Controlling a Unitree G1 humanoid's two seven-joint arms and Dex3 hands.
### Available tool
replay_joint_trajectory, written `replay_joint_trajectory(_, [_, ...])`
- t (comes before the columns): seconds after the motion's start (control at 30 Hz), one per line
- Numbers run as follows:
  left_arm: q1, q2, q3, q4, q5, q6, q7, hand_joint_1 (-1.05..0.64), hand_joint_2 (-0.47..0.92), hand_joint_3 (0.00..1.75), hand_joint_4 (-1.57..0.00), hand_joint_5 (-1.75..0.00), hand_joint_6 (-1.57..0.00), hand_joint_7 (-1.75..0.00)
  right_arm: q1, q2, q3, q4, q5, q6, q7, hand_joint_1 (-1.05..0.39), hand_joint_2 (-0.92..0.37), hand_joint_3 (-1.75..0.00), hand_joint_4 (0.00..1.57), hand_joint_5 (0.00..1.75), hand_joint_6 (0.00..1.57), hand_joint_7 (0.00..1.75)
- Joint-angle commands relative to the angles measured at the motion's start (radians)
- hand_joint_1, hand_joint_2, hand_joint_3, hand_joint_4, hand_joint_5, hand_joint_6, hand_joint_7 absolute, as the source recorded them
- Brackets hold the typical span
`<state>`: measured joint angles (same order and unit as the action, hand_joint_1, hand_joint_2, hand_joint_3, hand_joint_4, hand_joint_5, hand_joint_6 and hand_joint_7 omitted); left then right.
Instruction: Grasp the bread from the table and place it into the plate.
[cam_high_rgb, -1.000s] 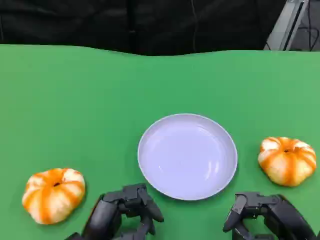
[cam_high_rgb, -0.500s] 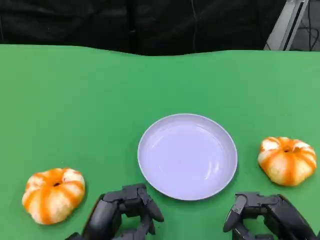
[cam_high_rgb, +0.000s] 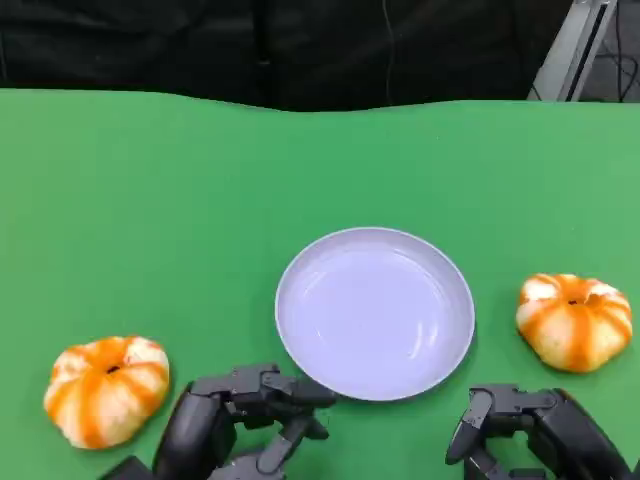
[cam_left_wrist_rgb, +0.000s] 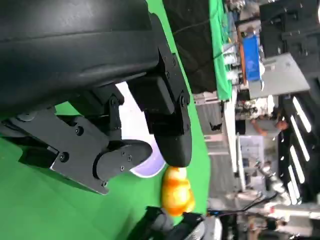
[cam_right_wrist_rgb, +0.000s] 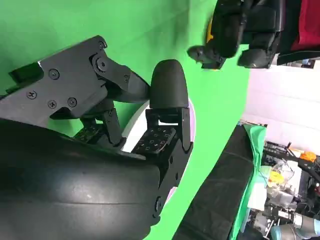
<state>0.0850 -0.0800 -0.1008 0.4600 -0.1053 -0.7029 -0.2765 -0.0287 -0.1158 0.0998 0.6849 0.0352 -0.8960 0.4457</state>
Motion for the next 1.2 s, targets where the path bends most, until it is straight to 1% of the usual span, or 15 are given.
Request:
replay_joint_trajectory(0.03, [0.023,0.014,0.002,-0.073,-0.061,0.068,-0.043,-0.27,0.91,0.22,-1.08,-0.13,-1.04,0.0,-0.004,-0.006,-0.006,0.007,0.001,0.004,-0.009,-0.14,-0.63,-0.93,0.81,1.46,0.86,1.13])
replay_joint_trajectory(0.1, [0.023,0.02,0.003,-0.088,-0.078,0.075,-0.063,-0.31,0.92,0.18,-1.05,-0.08,-0.98,0.0,-0.007,-0.007,-0.005,0.012,0.005,0.004,-0.005,-0.14,-0.63,-0.94,0.81,1.46,0.85,1.13])
replay_joint_trajectory(0.17, [0.021,0.022,0.006,-0.093,-0.09,0.074,-0.08,-0.42,0.92,0.17,-0.97,-0.03,-0.86,0.0,-0.01,-0.007,-0.005,0.018,0.008,0.002,-0.002,-0.14,-0.63,-0.94,0.81,1.46,0.85,1.14])
replay_joint_trajectory(0.3, [0.015,0.025,0.012,-0.097,-0.114,0.057,-0.114,-0.45,0.92,0.16,-0.95,-0.01,-0.83,0.0,-0.012,-0.005,-0.005,0.023,0.007,-0.002,-0.003,-0.14,-0.63,-0.94,0.8,1.46,0.85,1.14])
replay_joint_trajectory(0.33, [0.01,0.028,0.014,-0.099,-0.129,0.044,-0.135,-0.58,0.92,0.19,-0.67,-0.01,-0.58,0.0,-0.013,-0.004,-0.005,0.025,0.006,-0.004,-0.004,-0.14,-0.63,-0.94,0.81,1.46,0.85,1.14])
replay_joint_trajectory(0.37, [0.007,0.029,0.017,-0.1,-0.14,0.035,-0.15,-0.62,0.92,0.21,-0.57,0.0,-0.5,0.0,-0.014,-0.003,-0.005,0.027,0.006,-0.005,-0.005,-0.14,-0.63,-0.94,0.81,1.46,0.85,1.14])
replay_joint_trajectory(0.43, [0.004,0.027,0.022,-0.098,-0.148,0.03,-0.166,-0.66,0.92,0.22,-0.49,0.0,-0.42,0.0,-0.015,-0.003,-0.005,0.028,0.005,-0.007,-0.005,-0.14,-0.63,-0.93,0.81,1.46,0.85,1.14])
replay_joint_trajectory(0.53, [0.003,0.024,0.028,-0.094,-0.151,0.027,-0.177,-0.67,0.92,0.23,-0.47,0.0,-0.41,0.0,-0.015,-0.003,-0.005,0.029,0.005,-0.007,-0.005,-0.14,-0.63,-0.93,0.81,1.46,0.85,1.14])
replay_joint_trajectory(0.57, [0.0,0.045,0.048,-0.119,-0.119,0.011,-0.152,-0.67,0.92,0.23,-0.47,0.0,-0.41,0.0,-0.016,-0.003,-0.005,0.031,0.003,-0.009,-0.006,-0.14,-0.63,-0.93,0.81,1.46,0.85,1.14])
replay_joint_trajectory(0.63, [0.0,0.076,0.085,-0.167,-0.048,-0.003,-0.097,-0.75,0.92,0.32,-0.23,0.0,-0.24,0.0,-0.017,-0.004,-0.004,0.032,0.002,-0.008,-0.005,-0.14,-0.63,-0.93,0.82,1.46,0.85,1.13])
replay_joint_trajectory(0.7, [0.01,0.095,0.114,-0.21,0.027,0.005,-0.036,-0.77,0.92,0.35,-0.2,-0.01,-0.22,-0.01,-0.016,-0.004,-0.004,0.029,0.003,-0.005,-0.005,-0.14,-0.64,-0.93,0.82,1.46,0.85,1.13])
replay_joint_trajectory(0.83, [0.024,0.123,0.146,-0.268,0.17,0.031,0.08,-0.84,0.92,0.42,-0.23,-0.02,-0.23,-0.01,-0.017,-0.005,-0.004,0.03,0.001,-0.01,-0.006,-0.14,-0.63,-0.93,0.82,1.46,0.86,1.13])
replay_joint_trajectory(0.87, [0.026,0.129,0.152,-0.279,0.192,0.04,0.101,-0.84,0.92,0.52,-0.22,-0.01,-0.25,-0.02,-0.017,-0.005,-0.004,0.03,0.003,-0.01,-0.005,-0.14,-0.63,-0.93,0.81,1.46,0.86,1.13])
replay_joint_trajectory(1.03, [0.038,0.176,0.187,-0.341,0.326,0.108,0.204,-0.86,0.92,0.73,-0.2,-0.01,-0.27,-0.01,-0.016,-0.006,-0.005,0.031,0.003,-0.015,-0.005,-0.14,-0.64,-0.93,0.81,1.46,0.85,1.13])
replay_joint_trajectory(1.2, [0.048,0.222,0.202,-0.381,0.437,0.191,0.274,-0.89,0.92,0.74,-0.23,-0.02,-0.32,-0.02,-0.012,-0.007,-0.004,0.021,0.001,-0.005,-0.007,-0.14,-0.64,-0.92,0.81,1.46,0.85,1.13])
